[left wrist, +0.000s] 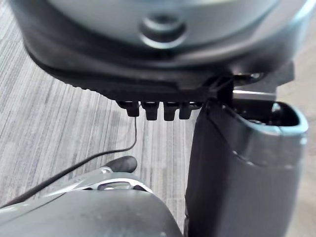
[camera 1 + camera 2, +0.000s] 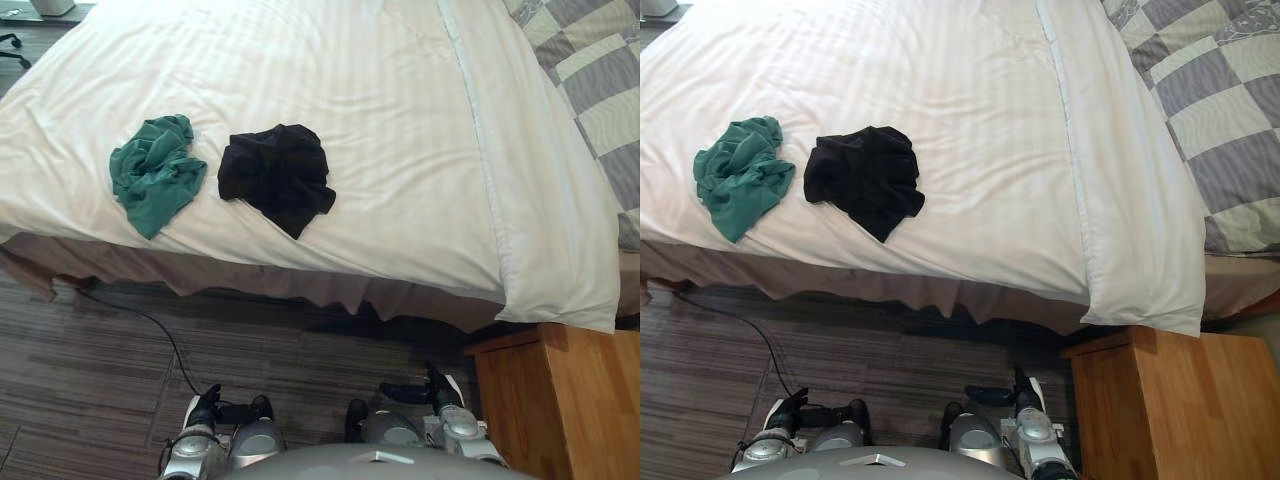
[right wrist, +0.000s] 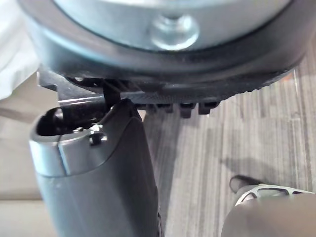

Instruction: Tidy up the quilt and then pick up the clothes from the bed and put them into the laundry hamper

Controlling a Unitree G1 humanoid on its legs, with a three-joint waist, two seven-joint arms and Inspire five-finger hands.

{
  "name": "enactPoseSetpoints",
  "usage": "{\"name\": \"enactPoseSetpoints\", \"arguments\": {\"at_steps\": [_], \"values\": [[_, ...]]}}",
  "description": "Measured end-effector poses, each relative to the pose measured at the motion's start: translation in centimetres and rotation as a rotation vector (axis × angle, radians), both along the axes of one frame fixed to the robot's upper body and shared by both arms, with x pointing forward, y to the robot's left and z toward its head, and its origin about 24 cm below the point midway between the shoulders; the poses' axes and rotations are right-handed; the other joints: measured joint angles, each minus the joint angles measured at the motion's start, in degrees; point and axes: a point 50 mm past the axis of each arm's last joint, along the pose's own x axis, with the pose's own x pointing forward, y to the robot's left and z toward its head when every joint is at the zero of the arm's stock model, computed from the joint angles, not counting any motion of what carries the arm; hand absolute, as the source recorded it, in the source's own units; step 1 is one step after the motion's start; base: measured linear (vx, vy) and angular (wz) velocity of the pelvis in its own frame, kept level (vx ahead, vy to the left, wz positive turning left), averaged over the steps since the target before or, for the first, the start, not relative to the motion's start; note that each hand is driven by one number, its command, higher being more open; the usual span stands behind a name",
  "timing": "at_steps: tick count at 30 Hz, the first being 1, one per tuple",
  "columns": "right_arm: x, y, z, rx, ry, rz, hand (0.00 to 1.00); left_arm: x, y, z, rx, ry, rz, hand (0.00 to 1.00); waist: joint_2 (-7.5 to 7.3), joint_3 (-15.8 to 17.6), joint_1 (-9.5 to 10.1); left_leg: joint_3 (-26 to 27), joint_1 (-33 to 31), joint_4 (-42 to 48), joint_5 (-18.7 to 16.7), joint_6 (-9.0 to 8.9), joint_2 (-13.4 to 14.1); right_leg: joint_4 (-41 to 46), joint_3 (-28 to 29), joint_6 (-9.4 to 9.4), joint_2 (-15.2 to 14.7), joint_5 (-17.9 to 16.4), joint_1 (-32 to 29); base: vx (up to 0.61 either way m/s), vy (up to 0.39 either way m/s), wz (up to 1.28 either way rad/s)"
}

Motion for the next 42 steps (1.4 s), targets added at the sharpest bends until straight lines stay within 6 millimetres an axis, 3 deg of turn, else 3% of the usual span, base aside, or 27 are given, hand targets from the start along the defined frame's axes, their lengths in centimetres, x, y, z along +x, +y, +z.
{"name": "enactPoseSetpoints", "arguments": {"at_steps": [2,4,6,7,8,9,11,12,13,14,15,16,17,19,20,21,22,23,24,25,27,29,30,32,35,37,42], "values": [[0.0,-0.9,0.1,-0.019,0.006,-0.019,1.0,1.4,-0.6,0.5,-0.009,-0.055,-0.012,1.0,1.54,1.4,0.4,-0.7,-5.1,14.5,-2.3,-2.34,1.5,0.0,-0.1,0.28,-0.6,-0.8,2.6,-0.01,0.083,0.11],[-0.2,-1.3,0.1,-0.014,0.015,-0.046,1.0,2.4,-1.2,1.0,-0.008,-0.089,-0.065,1.0,2.01,1.5,0.37,0.2,-8.4,22.7,-1.3,-2.56,2.3,-1.1,-0.8,1.1,-1.8,-0.6,4.8,0.07,0.147,0.15],[-0.1,-1.8,0.1,-0.013,0.024,-0.069,1.0,3.4,-2.8,1.0,-0.029,-0.103,-0.124,1.0,3.45,0.8,0.3,3.1,-8.7,23.3,-4.5,0.08,2.7,-2.9,-0.8,3.37,-3.7,1.2,5.7,0.14,0.235,-0.04],[0.0,-1.9,0.2,-0.015,0.023,-0.069,1.0,3.5,-2.9,1.0,-0.03,-0.104,-0.129,1.0,3.72,0.8,0.27,3.2,-8.6,22.0,-4.8,0.35,2.7,-3.1,-0.5,3.88,-3.8,1.5,5.7,0.18,0.284,-0.18],[0.3,-1.8,0.2,-0.015,0.026,-0.07,1.0,3.9,-3.9,1.0,-0.054,-0.109,-0.136,1.0,3.88,0.8,0.24,2.9,-7.9,16.3,-5.1,1.42,2.6,-3.2,-0.2,4.95,-4.9,2.2,5.6,0.2,0.336,-0.18],[0.5,-1.7,0.2,-0.017,0.031,-0.063,1.0,3.9,-4.8,0.9,-0.075,-0.106,-0.145,1.0,3.44,1.0,0.31,2.2,-7.5,11.5,-4.3,2.53,2.5,-3.1,0.1,5.6,-6.1,2.6,5.2,0.21,0.365,-0.17],[1.1,0.1,0.1,-0.012,0.025,-0.019,1.0,5.8,-4.5,1.7,-0.04,-0.147,-0.194,1.0,-0.46,1.0,0.07,4.0,-7.9,10.2,-2.8,3.34,-2.6,-2.9,0.2,7.76,-11.8,3.9,3.7,0.19,0.389,0.06],[1.1,0.2,0.0,-0.012,0.026,-0.02,1.0,6.2,-4.8,1.8,-0.043,-0.158,-0.198,1.0,-1.4,1.1,0.01,3.7,-9.0,12.2,-2.8,3.49,-3.7,-3.2,-0.2,8.15,-12.3,4.3,3.6,0.22,0.456,0.39],[0.9,0.9,-0.1,-0.009,0.033,0.006,1.0,7.0,-4.8,2.2,-0.031,-0.179,-0.197,1.0,-3.94,1.0,0.01,2.4,-14.1,20.2,-3.2,2.38,-4.9,-3.9,-1.3,8.1,-16.0,5.4,4.1,0.17,0.389,0.41],[0.9,1.7,-0.2,0.009,0.03,0.008,1.0,7.7,-4.5,2.6,-0.014,-0.204,-0.195,1.0,-5.05,0.9,0.47,0.2,-18.2,25.4,-7.7,3.92,-4.4,-4.3,-0.7,9.77,-17.8,6.1,4.5,0.16,0.407,0.39],[0.9,1.7,-0.2,0.005,0.033,-0.001,1.0,7.9,-4.6,2.7,-0.01,-0.208,-0.219,1.0,-3.18,0.2,0.54,-4.8,-20.3,22.7,-6.8,4.75,1.1,-5.1,0.0,10.62,-16.5,6.3,5.0,0.25,0.525,0.03],[1.0,1.7,-0.3,0.011,0.035,-0.017,1.0,7.7,-5.2,2.6,-0.011,-0.201,-0.247,1.0,-2.18,0.1,0.39,-5.1,-20.3,21.4,-4.2,-1.26,3.9,-6.0,1.1,12.15,-16.6,6.5,6.6,0.23,0.426,-0.1],[0.9,2.2,-0.3,0.025,0.038,-0.022,1.0,7.9,-5.1,2.6,-0.004,-0.197,-0.252,1.0,-3.4,0.0,0.41,-3.8,-19.8,22.2,-5.2,-0.35,2.6,-6.3,1.2,12.9,-18.6,7.5,6.7,0.22,0.445,-0.24],[0.7,3.0,-0.6,0.06,0.051,-0.022,1.0,7.5,-4.8,2.4,0.013,-0.184,-0.245,1.0,-2.95,-0.8,0.72,-2.5,-19.7,25.5,-9.5,0.67,1.2,-7.6,2.1,13.22,-20.0,14.5,7.0,0.14,0.407,-0.27],[0.6,2.9,-0.6,0.072,0.053,-0.034,1.0,7.1,-4.8,2.1,0.015,-0.163,-0.254,1.0,-2.8,-1.5,0.76,-1.2,-19.1,25.2,-11.0,1.59,0.2,-7.4,2.5,13.03,-21.1,19.6,6.3,0.14,0.413,-0.24],[0.7,2.8,-0.6,0.074,0.05,-0.045,1.0,6.9,-4.9,2.0,0.016,-0.154,-0.263,1.0,-2.74,-1.6,1.04,-0.5,-18.4,24.3,-11.1,1.97,-0.1,-6.5,2.8,12.39,-21.7,21.8,5.1,0.14,0.398,-0.43],[0.9,2.8,-0.5,0.076,0.043,-0.047,1.0,6.9,-4.8,2.0,0.025,-0.15,-0.272,1.0,-2.27,-1.6,2.18,2.5,-16.2,20.8,-10.9,3.12,-0.3,-2.0,2.2,4.83,-22.9,23.0,0.8,0.14,0.359,-0.6],[1.3,3.0,-0.3,0.072,0.032,-0.028,1.0,6.7,-4.5,1.9,0.03,-0.142,-0.27,1.0,-2.63,-2.0,2.34,4.1,-14.4,17.5,-9.6,4.13,-0.8,5.4,-0.3,-2.06,-22.9,17.7,-2.8,0.17,0.369,-0.71],[1.6,3.6,-0.3,0.074,0.029,0.012,1.0,6.0,-3.9,1.6,0.039,-0.119,-0.265,1.0,-3.1,-2.3,2.08,5.0,-11.1,11.6,-7.1,5.02,-2.2,11.8,-4.1,-1.86,-20.7,11.3,-5.2,0.16,0.258,-0.39],[1.7,3.9,-0.3,0.076,0.03,0.028,1.0,5.8,-3.8,1.5,0.041,-0.108,-0.264,1.0,-3.07,-2.3,1.77,5.1,-9.4,8.4,-5.7,5.36,-2.9,13.0,-5.0,-0.36,-18.4,7.8,-5.3,0.18,0.168,-0.15],[1.9,4.4,-0.2,0.072,0.021,0.08,1.0,5.3,-4.3,1.3,0.034,-0.09,-0.289,1.0,-1.89,-2.0,1.35,4.6,-4.0,-1.8,-0.7,6.05,-4.7,12.0,0.6,0.21,-5.3,-0.1,-5.6,0.17,0.094,0.17],[2.3,4.4,0.1,0.067,0.001,0.092,1.0,5.5,-4.8,1.3,0.016,-0.093,-0.3,1.0,-1.57,-1.8,0.77,3.5,-2.6,-4.3,1.1,6.86,-5.8,8.4,2.4,-0.4,-0.8,-2.0,-5.1,0.17,0.017,0.54],[2.7,4.2,0.3,0.064,-0.019,0.084,1.0,5.6,-5.3,1.3,-0.002,-0.097,-0.301,1.0,-0.54,-1.1,0.16,1.5,-2.2,-4.9,1.6,7.16,-6.8,3.0,2.0,-0.82,0.9,-2.1,-3.9,0.15,-0.024,0.72],[2.7,3.9,0.4,0.065,-0.027,0.063,1.0,5.4,-5.6,1.2,-0.025,-0.097,-0.264,1.0,0.3,-0.5,0.27,-0.6,-1.3,-5.3,1.9,7.04,-7.6,-3.5,1.5,1.16,1.6,0.9,-0.2,0.12,-0.078,0.62],[2.0,3.7,0.0,0.113,-0.008,-0.035,1.0,4.1,-4.6,0.7,-0.048,-0.077,-0.135,1.0,0.56,-0.6,1.17,-1.2,2.3,-9.4,3.1,5.51,-7.6,-5.1,1.3,0.89,2.4,1.5,2.7,0.12,-0.128,0.11],[1.0,2.2,-0.4,0.126,0.012,-0.174,1.0,2.9,-3.6,0.3,-0.082,-0.063,0.023,1.0,0.55,-0.6,1.66,-0.9,4.5,-12.6,4.3,4.73,-7.5,-5.1,1.6,0.89,2.7,1.5,3.3,0.07,-0.085,-0.06],[-6.4,-1.7,-2.0,0.18,0.122,-0.716,1.0,-1.7,0.8,-0.6,-0.114,-0.01,0.504,1.0,0.32,-1.1,2.09,1.0,9.3,-16.6,4.3,4.42,-7.5,-6.1,2.3,0.89,3.1,1.5,6.3,0.11,-0.007,-0.1]]}}
